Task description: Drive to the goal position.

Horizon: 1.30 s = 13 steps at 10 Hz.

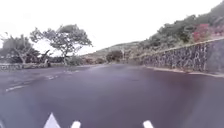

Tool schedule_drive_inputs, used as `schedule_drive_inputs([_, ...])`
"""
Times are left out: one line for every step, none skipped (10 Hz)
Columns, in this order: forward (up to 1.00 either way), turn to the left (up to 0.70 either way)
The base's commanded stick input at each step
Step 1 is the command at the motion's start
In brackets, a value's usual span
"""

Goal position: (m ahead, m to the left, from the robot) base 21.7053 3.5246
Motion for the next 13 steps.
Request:
schedule_drive_inputs([0.70,0.00])
schedule_drive_inputs([0.70,0.00])
schedule_drive_inputs([0.70,0.00])
schedule_drive_inputs([0.70,0.00])
schedule_drive_inputs([0.70,0.00])
schedule_drive_inputs([0.70,0.00])
schedule_drive_inputs([0.70,0.00])
schedule_drive_inputs([0.70,0.00])
schedule_drive_inputs([0.70,0.00])
schedule_drive_inputs([0.70,0.00])
schedule_drive_inputs([0.70,0.00])
schedule_drive_inputs([0.70,0.00])
schedule_drive_inputs([0.70,0.00])
